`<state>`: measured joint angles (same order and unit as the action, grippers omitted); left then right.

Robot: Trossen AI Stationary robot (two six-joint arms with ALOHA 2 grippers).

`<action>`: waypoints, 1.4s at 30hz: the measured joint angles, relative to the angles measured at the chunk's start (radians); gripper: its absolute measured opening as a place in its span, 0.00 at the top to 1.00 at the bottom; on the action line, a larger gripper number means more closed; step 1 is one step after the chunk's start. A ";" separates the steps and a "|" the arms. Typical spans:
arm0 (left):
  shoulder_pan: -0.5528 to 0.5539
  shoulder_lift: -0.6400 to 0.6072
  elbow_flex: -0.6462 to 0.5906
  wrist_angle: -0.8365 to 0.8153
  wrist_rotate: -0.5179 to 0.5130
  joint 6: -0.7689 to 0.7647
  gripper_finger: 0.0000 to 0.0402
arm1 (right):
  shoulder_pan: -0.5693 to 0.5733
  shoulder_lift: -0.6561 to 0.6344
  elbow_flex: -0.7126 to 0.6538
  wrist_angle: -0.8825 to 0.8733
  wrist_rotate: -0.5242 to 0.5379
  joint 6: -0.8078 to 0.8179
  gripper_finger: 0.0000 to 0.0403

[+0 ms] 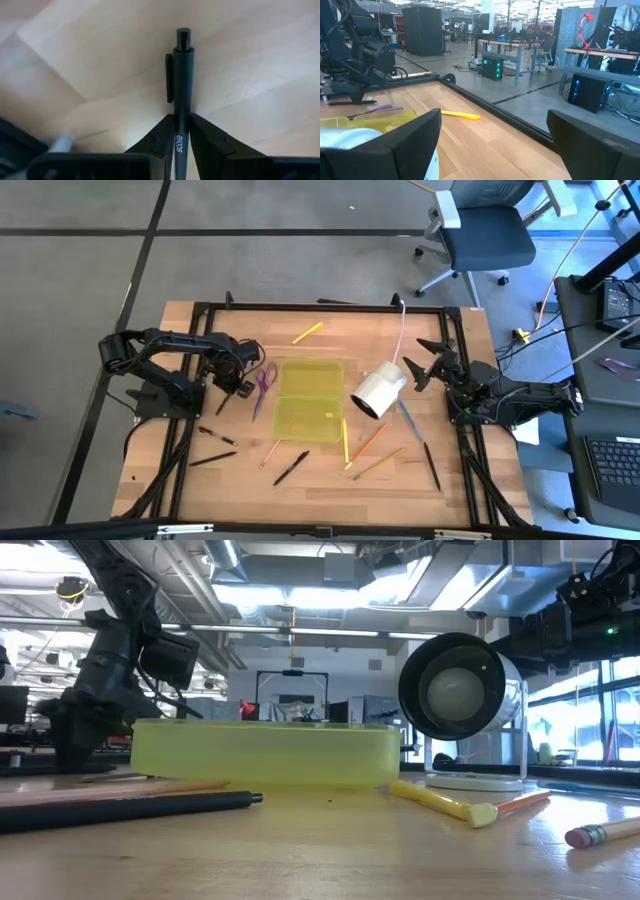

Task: Pick & place school supplies into a supply box
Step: Put the black pen into the yellow supply box

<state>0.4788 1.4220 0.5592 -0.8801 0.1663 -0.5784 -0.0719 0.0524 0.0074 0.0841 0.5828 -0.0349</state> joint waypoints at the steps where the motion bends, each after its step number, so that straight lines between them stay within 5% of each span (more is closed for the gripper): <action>1: 0.000 0.000 0.000 0.002 -0.007 0.034 0.86 | 0.000 0.000 0.000 0.000 0.000 0.000 0.10; 9: -0.016 -0.001 0.001 0.006 -0.031 0.351 0.87 | 0.000 0.000 0.000 0.000 0.000 0.002 0.10; 42: -0.117 -0.047 0.080 0.097 -0.100 0.363 0.94 | 0.000 0.000 0.000 0.000 0.000 0.004 0.10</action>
<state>0.3616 1.3747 0.6392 -0.7827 0.0659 -0.2152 -0.0719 0.0525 0.0074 0.0841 0.5831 -0.0307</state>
